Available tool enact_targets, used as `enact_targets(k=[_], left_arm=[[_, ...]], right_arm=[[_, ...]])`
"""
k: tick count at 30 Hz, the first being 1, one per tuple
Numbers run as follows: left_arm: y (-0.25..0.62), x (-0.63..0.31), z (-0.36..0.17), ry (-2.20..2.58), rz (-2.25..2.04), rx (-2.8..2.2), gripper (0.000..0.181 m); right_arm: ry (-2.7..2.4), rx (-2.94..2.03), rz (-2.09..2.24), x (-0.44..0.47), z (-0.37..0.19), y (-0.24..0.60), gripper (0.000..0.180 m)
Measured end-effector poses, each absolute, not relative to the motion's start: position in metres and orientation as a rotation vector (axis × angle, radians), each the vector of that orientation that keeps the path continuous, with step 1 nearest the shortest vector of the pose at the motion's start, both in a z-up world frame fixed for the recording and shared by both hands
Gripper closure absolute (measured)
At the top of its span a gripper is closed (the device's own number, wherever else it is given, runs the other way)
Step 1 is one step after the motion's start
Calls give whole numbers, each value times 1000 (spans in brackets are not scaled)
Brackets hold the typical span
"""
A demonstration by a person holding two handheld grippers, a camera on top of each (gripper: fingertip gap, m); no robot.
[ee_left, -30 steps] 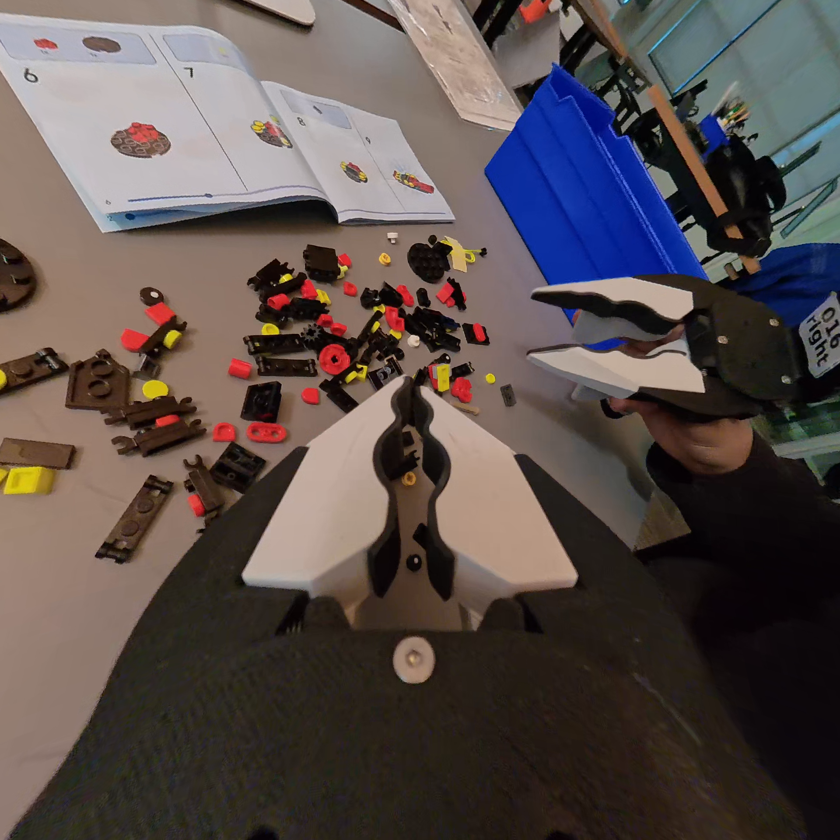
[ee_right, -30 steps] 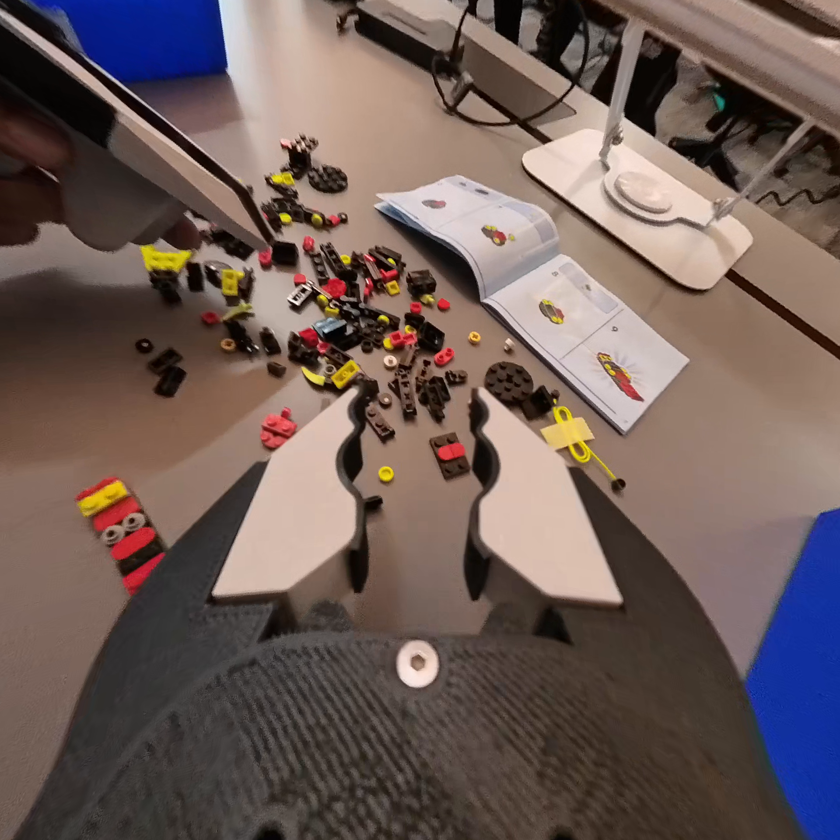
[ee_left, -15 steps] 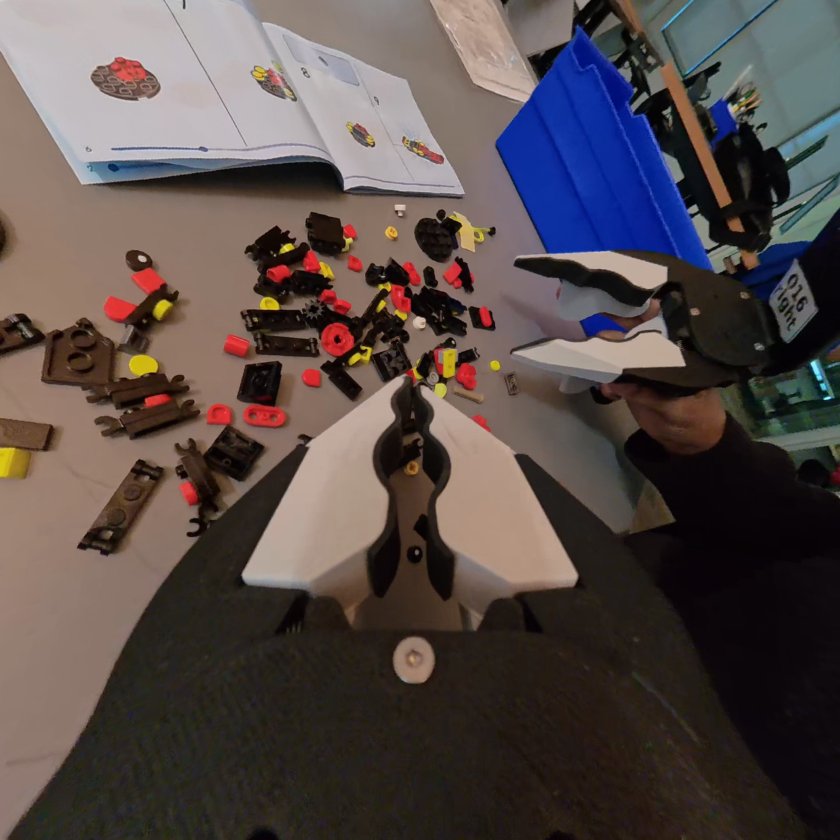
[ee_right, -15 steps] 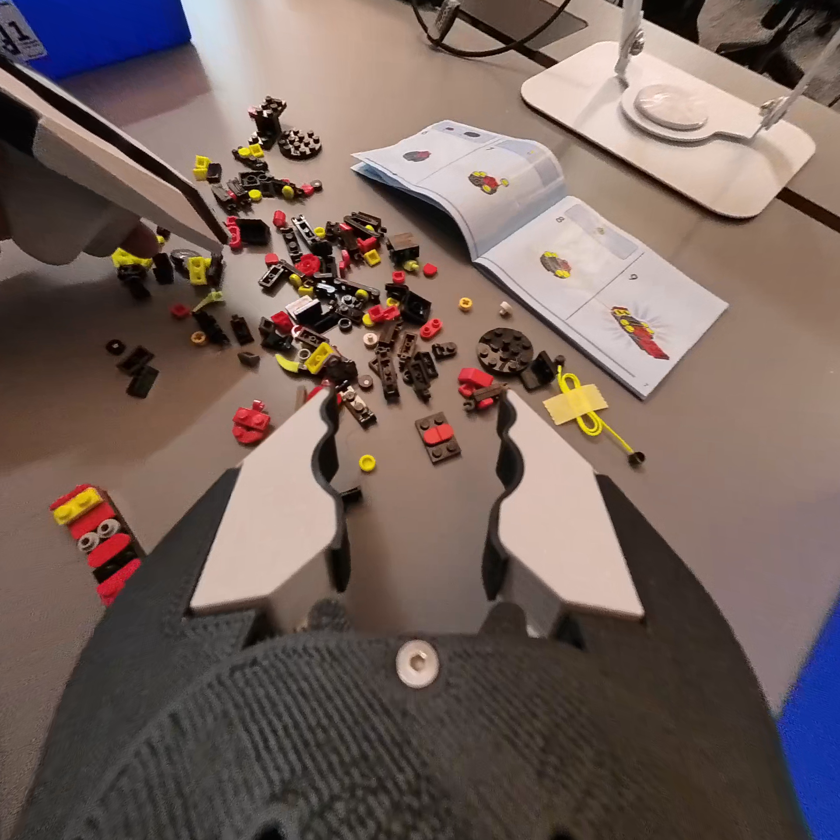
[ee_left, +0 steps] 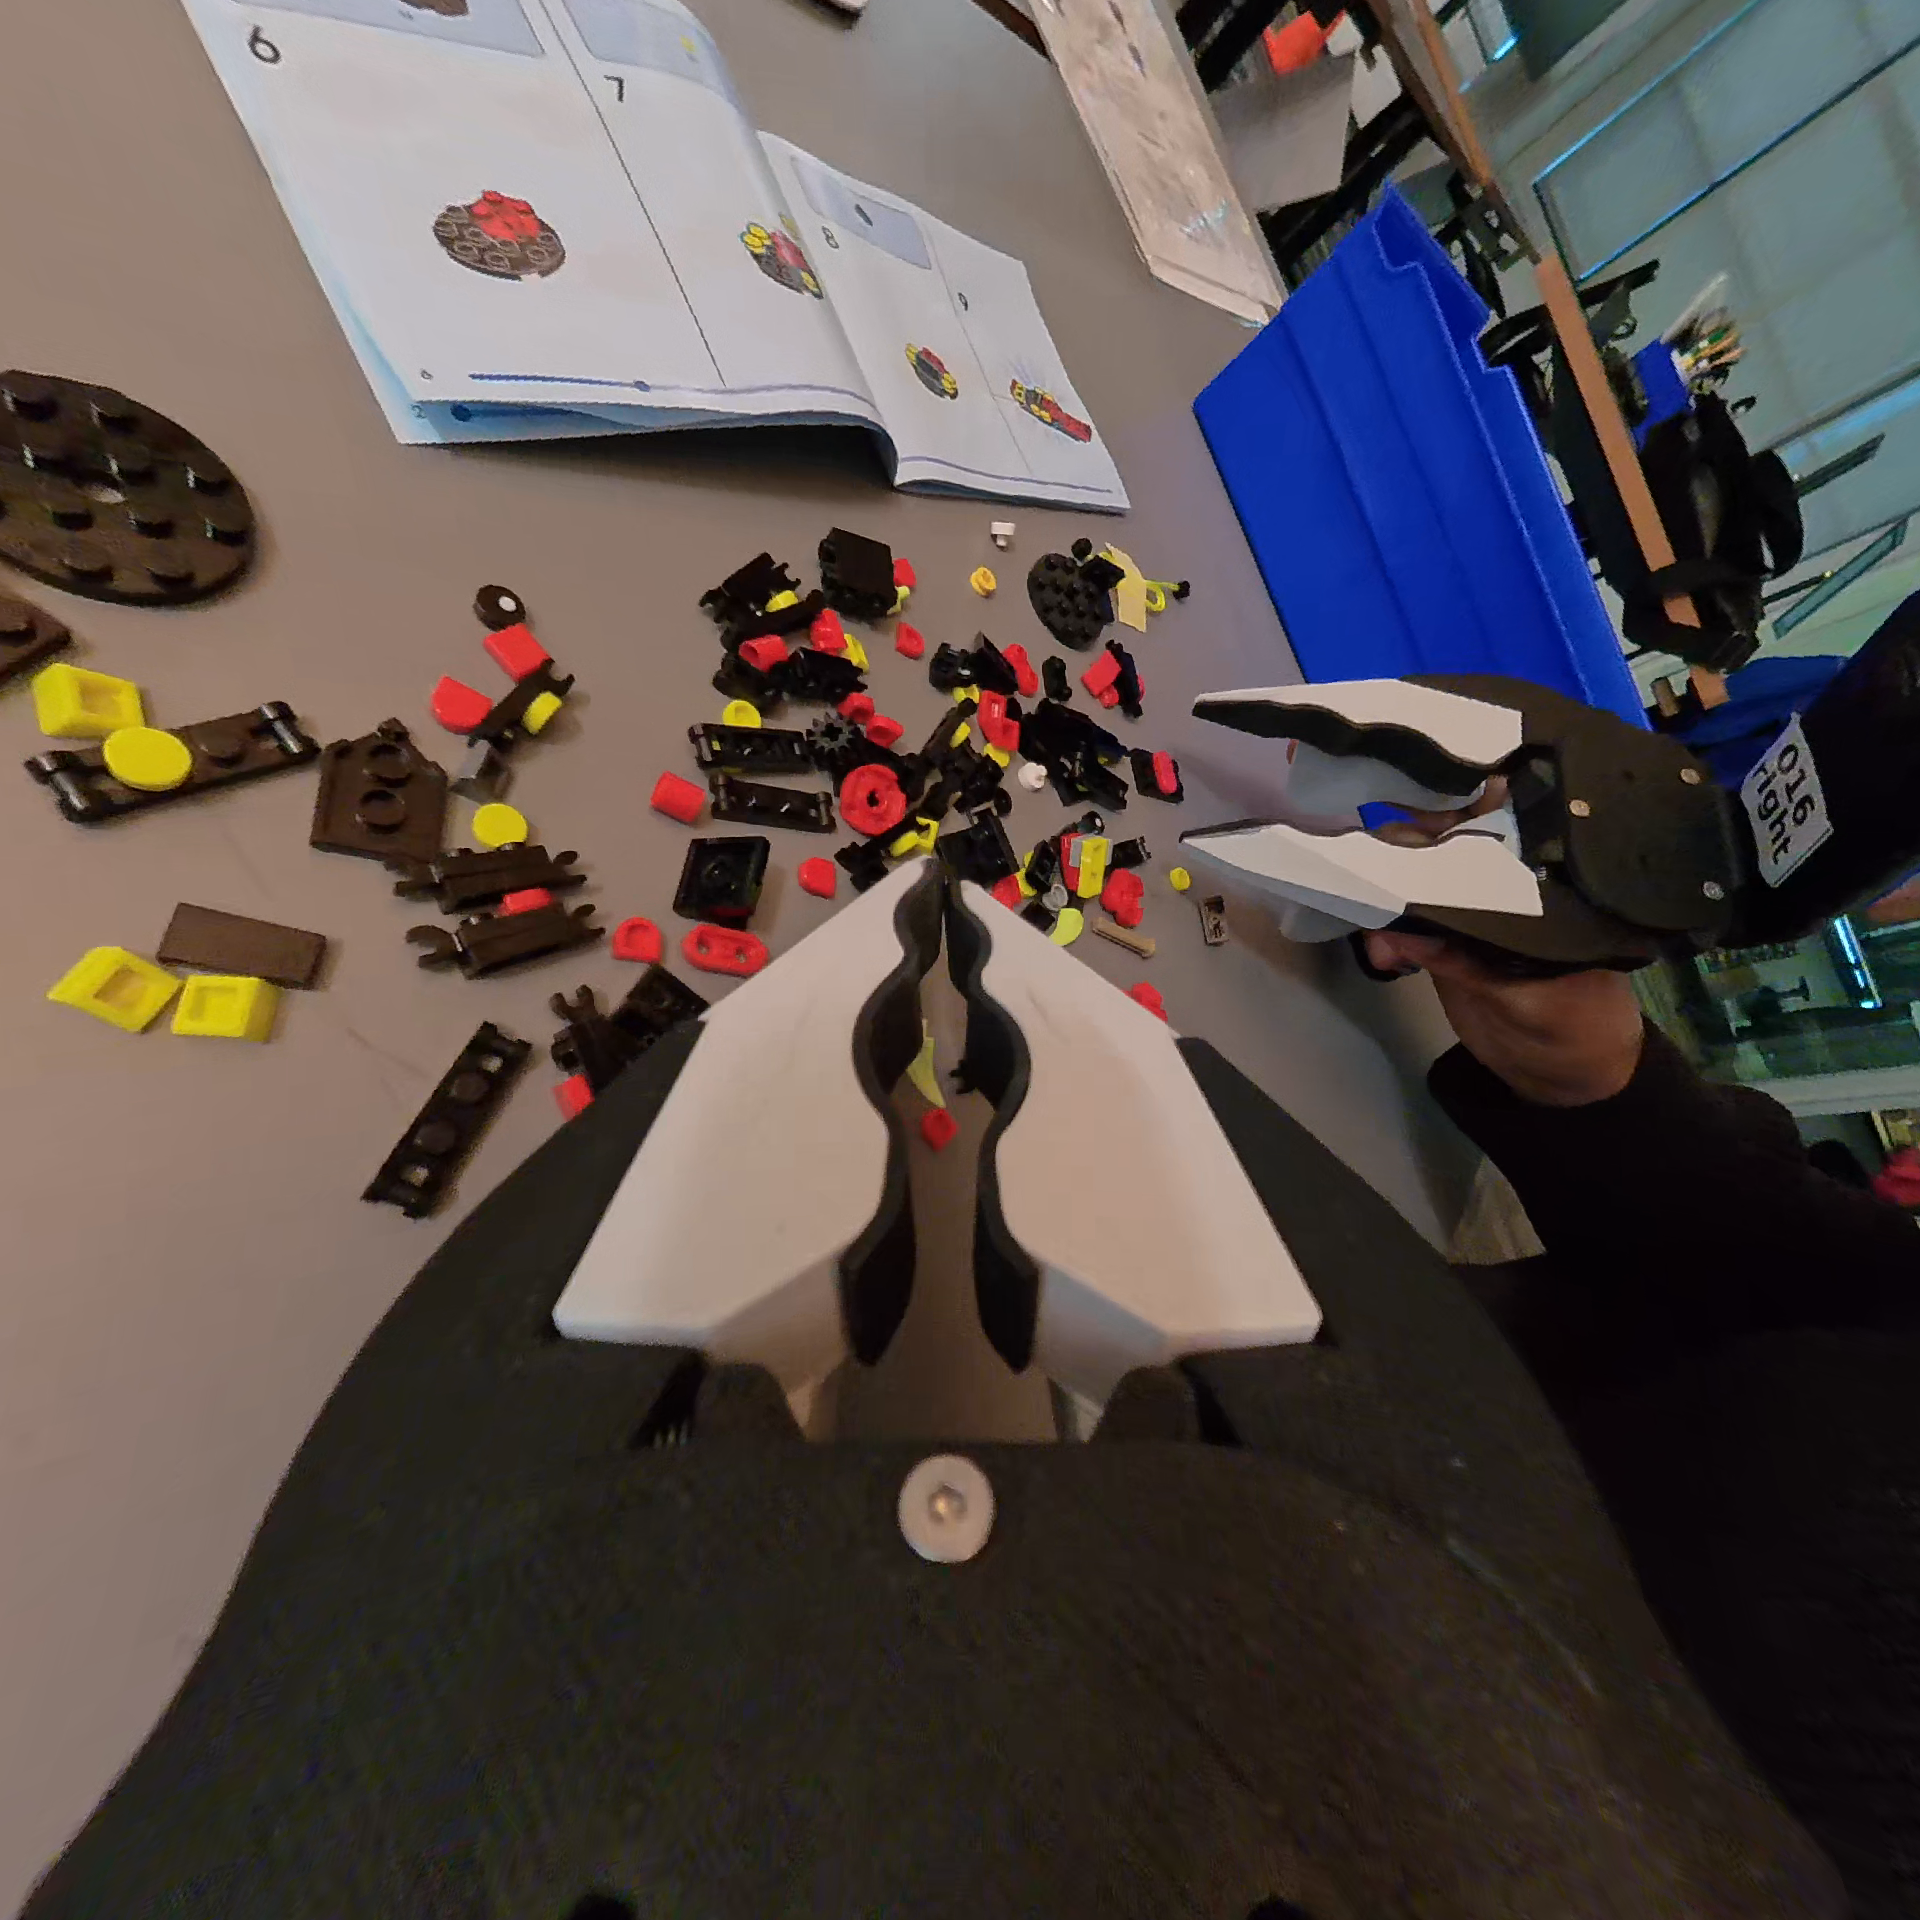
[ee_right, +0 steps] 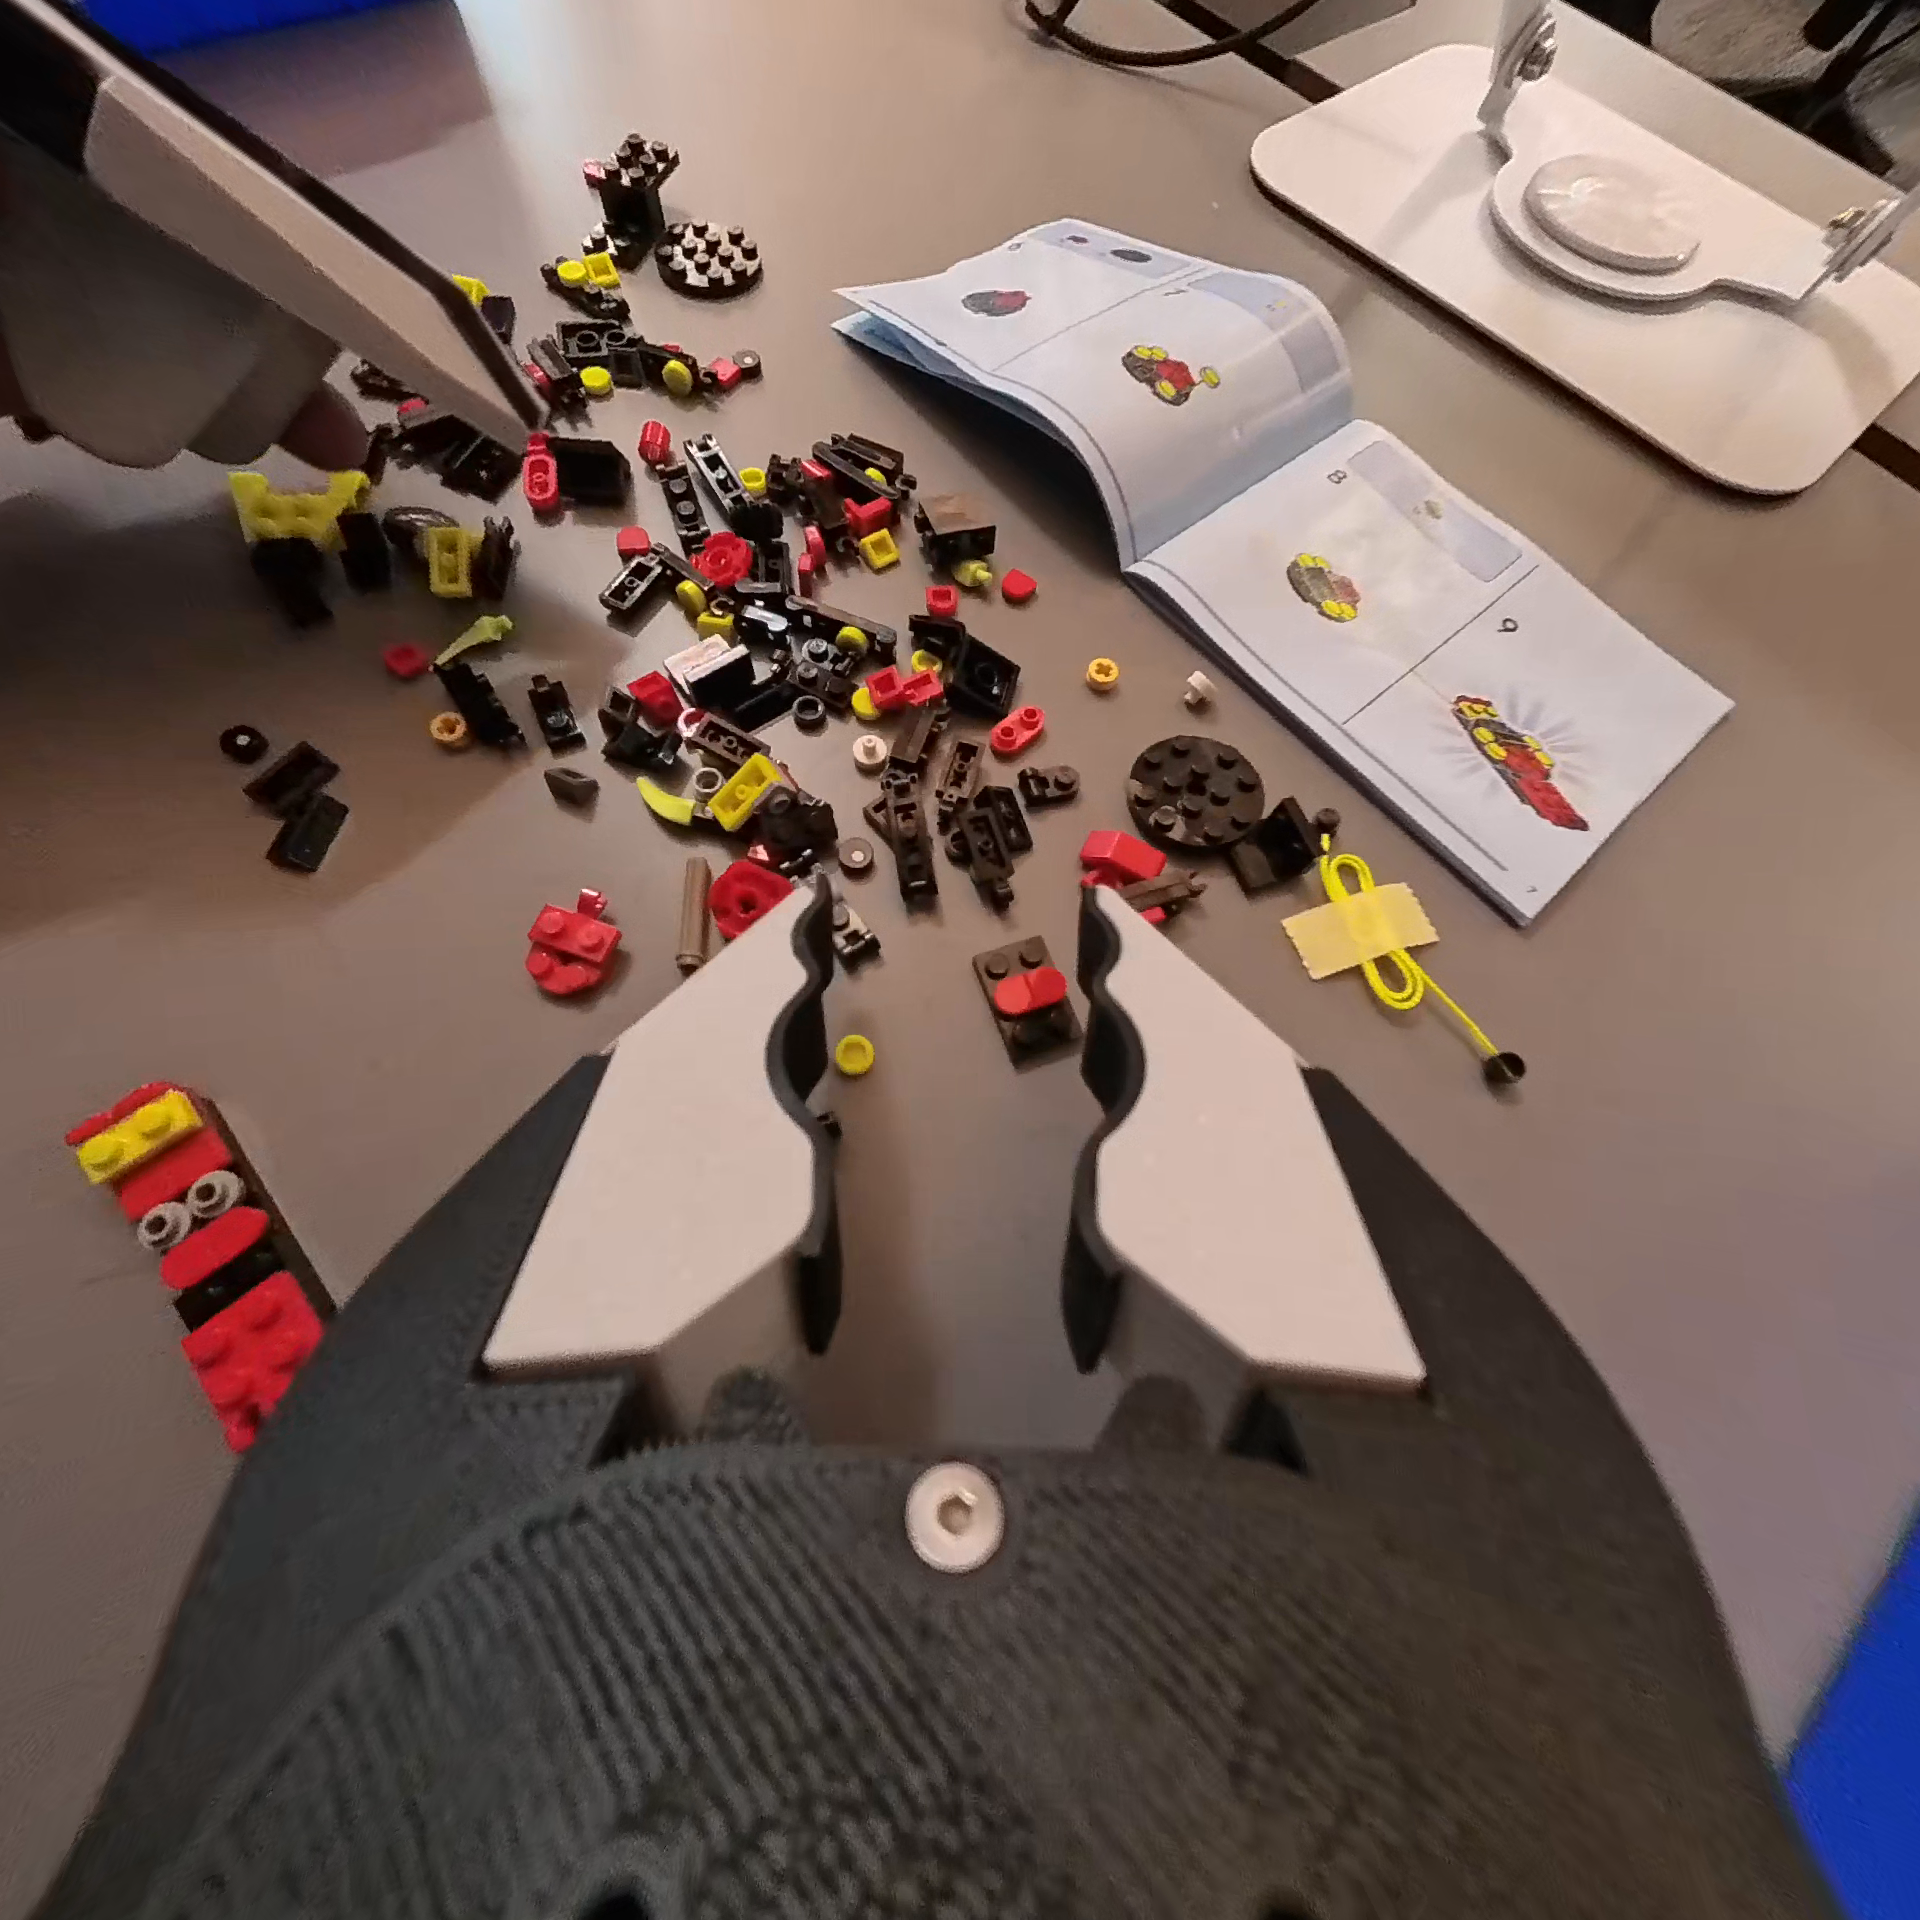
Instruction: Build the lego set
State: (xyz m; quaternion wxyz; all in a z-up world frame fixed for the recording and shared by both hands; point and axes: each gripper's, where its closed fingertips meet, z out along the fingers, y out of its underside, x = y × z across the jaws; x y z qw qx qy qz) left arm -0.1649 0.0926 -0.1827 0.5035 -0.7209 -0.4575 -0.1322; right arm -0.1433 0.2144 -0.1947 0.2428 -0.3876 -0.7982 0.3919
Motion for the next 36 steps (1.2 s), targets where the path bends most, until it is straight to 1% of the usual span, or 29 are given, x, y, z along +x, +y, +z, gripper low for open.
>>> enact_targets(k=[2, 3, 5, 8, 11, 13, 16, 20, 22, 23, 24, 26, 29, 31, 34, 36], left_arm=[[92, -166, -182, -1099, -305, -1740, 181], [90, -168, -182, -1097, -292, -1745, 181], [84, -173, -184, -1106, -236, -1780, 181], [71, -185, -179, -1115, -147, -1772, 181], [63, -192, -168, -1114, -112, -1714, 181], [59, -195, -166, -1100, -64, -1729, 181], [52, -201, -166, -1053, 80, -1795, 181], [54, -211, -156, -940, 253, -1823, 178], [63, -221, -149, -905, 296, -1825, 176], [68, -229, -145, -900, 300, -1824, 172], [71, -239, -141, -907, 313, -1821, 170], [76, -258, -135, -904, 344, -1836, 167], [69, -268, -139, -953, 407, -1837, 167], [58, -259, -148, -992, 423, -1808, 172], [51, -255, -149, -1021, 369, -1748, 173], [61, -255, -142, -974, 261, -1730, 167]], right_arm=[[-2181, -1059, 1079, -143, -193, 214, 133], [-2179, -1053, 1087, -143, -192, 213, 136], [-2167, -1023, 1099, -147, -189, 212, 151], [-2109, -1014, 1111, -161, -182, 215, 154], [-2086, -1055, 1227, -173, -163, 204, 158], [-2202, -1104, 1382, -164, -160, 183, 180], [-2192, -1180, 1513, -163, -153, 174, 180], [-2036, -1085, 1453, -182, -120, 190, 180], [-1934, -1021, 1389, -201, -95, 198, 160], [-1924, -999, 1355, -210, -88, 200, 160], [-1950, -1000, 1317, -217, -88, 199, 154], [-2008, -1029, 1241, -222, -97, 199, 148], [-1992, -1022, 1223, -214, -114, 205, 150], [-1985, -1047, 1280, -206, -129, 209, 158], [-2075, -1071, 1317, -211, -152, 213, 156], [-2145, -1111, 1312, -216, -159, 217, 153]])
